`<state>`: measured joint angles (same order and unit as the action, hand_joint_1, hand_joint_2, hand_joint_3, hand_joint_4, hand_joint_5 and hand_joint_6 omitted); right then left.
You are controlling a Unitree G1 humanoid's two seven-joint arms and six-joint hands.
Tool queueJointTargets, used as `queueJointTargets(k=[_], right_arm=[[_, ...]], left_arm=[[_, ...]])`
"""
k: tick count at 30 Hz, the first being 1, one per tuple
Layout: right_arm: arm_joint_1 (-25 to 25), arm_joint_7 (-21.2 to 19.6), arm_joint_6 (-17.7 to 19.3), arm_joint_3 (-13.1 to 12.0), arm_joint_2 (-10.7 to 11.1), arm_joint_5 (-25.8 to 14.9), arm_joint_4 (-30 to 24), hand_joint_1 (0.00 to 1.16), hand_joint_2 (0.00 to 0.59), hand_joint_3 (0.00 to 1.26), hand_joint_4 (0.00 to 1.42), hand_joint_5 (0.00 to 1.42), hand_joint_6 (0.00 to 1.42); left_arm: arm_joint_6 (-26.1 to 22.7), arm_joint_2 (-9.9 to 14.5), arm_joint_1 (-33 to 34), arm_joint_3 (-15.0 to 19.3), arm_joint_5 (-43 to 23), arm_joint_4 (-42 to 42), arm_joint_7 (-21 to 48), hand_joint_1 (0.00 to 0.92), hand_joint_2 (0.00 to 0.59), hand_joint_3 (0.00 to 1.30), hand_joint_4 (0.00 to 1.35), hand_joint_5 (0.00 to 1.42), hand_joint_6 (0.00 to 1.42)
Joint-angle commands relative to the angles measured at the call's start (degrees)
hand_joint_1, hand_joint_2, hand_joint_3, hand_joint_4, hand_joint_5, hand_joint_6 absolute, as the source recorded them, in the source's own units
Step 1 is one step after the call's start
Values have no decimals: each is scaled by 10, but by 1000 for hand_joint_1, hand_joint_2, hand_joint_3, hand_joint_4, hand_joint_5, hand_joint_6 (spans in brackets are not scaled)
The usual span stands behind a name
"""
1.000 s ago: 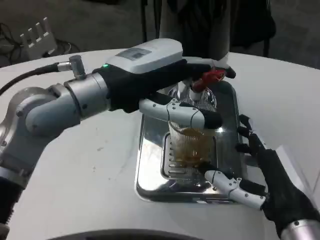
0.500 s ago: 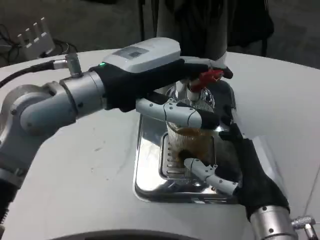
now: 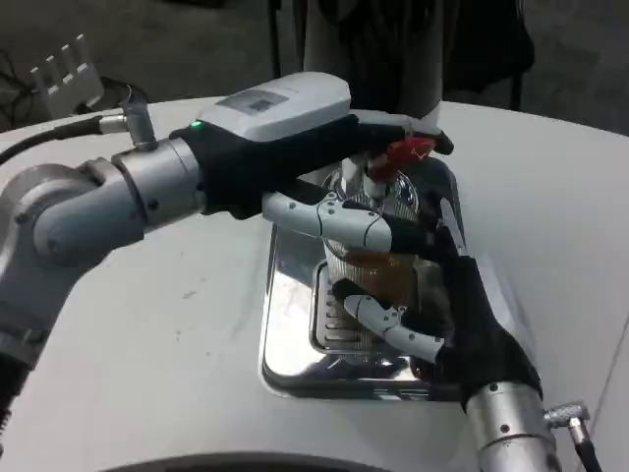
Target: Grasp the cup under the faucet to collect the drink, then remove the cup.
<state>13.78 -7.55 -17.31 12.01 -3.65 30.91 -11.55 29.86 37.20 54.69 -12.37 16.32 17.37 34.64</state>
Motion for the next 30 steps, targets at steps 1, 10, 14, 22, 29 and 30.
queueJointTargets(k=[1, 10, 14, 22, 29, 30], right_arm=[[16, -19, 7, 8, -15, -8, 23, 715, 200, 0, 64, 159, 199], [48, -49, 17, 15, -26, -26, 67, 716, 200, 0, 65, 159, 199], [59, -58, 21, 17, -32, -35, 82, 716, 200, 0, 70, 160, 198], [70, -71, 24, 24, -33, -42, 102, 716, 200, 0, 76, 168, 198], [80, -102, 19, 31, -48, -40, 126, 714, 204, 0, 83, 171, 197], [82, -109, 19, 31, -49, -40, 130, 713, 204, 0, 84, 171, 197]], left_arm=[[13, 11, -6, -8, 5, 6, 20, 0, 116, 220, 171, 258, 372], [22, 26, -4, -1, 2, 16, 25, 0, 116, 220, 171, 258, 372], [25, 30, -3, 0, 1, 20, 27, 0, 120, 220, 171, 258, 372], [28, 38, -3, 1, -2, 22, 29, 0, 122, 220, 171, 258, 372], [29, 46, -3, 3, -4, 25, 34, 0, 122, 219, 171, 258, 372], [30, 47, -3, 3, -5, 25, 34, 0, 122, 219, 171, 258, 372]])
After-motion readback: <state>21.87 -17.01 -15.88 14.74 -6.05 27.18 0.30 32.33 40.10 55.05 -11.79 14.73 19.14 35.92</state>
